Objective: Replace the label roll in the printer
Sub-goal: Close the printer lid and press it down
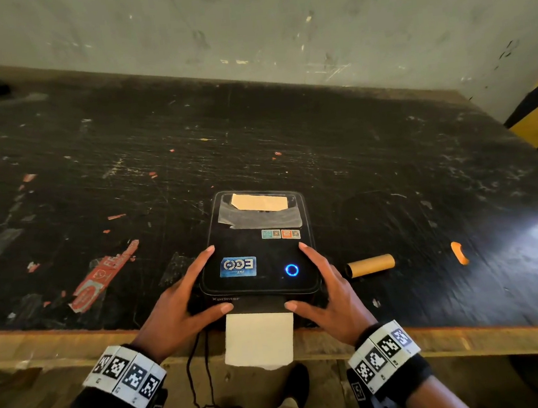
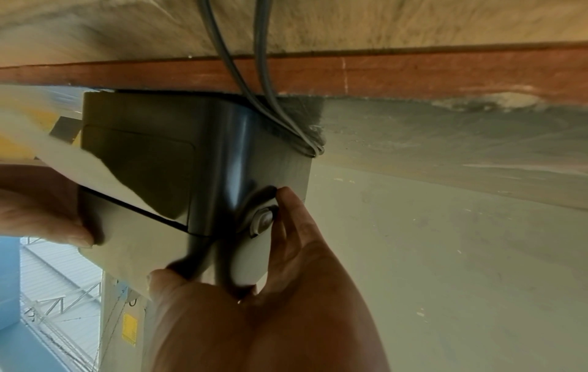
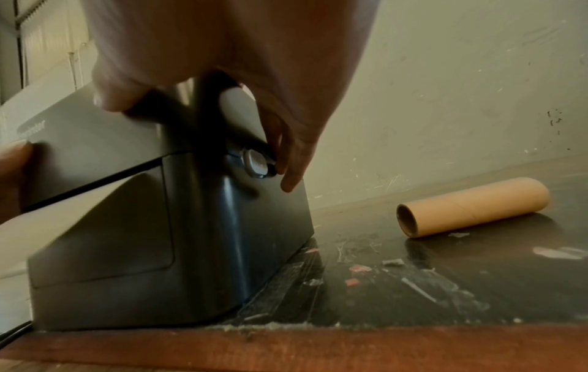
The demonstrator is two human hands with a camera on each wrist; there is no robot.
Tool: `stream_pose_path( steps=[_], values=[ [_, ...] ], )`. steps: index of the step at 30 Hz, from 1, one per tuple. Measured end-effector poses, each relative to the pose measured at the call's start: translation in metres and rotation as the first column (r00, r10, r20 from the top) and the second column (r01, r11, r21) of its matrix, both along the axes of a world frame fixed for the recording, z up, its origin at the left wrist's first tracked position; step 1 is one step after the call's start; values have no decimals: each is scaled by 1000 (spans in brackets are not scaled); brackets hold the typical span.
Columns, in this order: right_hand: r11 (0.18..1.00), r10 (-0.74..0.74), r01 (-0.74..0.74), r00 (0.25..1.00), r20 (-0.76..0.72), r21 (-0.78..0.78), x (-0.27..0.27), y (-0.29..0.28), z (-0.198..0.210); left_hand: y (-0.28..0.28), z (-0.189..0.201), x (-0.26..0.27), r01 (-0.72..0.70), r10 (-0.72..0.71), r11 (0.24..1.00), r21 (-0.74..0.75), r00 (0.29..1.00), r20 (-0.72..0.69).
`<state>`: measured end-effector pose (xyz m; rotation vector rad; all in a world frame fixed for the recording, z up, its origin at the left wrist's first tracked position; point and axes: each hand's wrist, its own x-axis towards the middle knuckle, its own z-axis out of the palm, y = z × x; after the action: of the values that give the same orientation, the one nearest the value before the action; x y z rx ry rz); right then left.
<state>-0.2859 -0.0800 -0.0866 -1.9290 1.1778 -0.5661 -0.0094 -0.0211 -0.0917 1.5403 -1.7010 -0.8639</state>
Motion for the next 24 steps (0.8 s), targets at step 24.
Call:
stream_pose_path(
  steps=[24],
  values=[
    [1000,-15,15,1000,-2,15,1,1,2,0,0,0,-4,4,999,-32,1000,-7]
  ],
)
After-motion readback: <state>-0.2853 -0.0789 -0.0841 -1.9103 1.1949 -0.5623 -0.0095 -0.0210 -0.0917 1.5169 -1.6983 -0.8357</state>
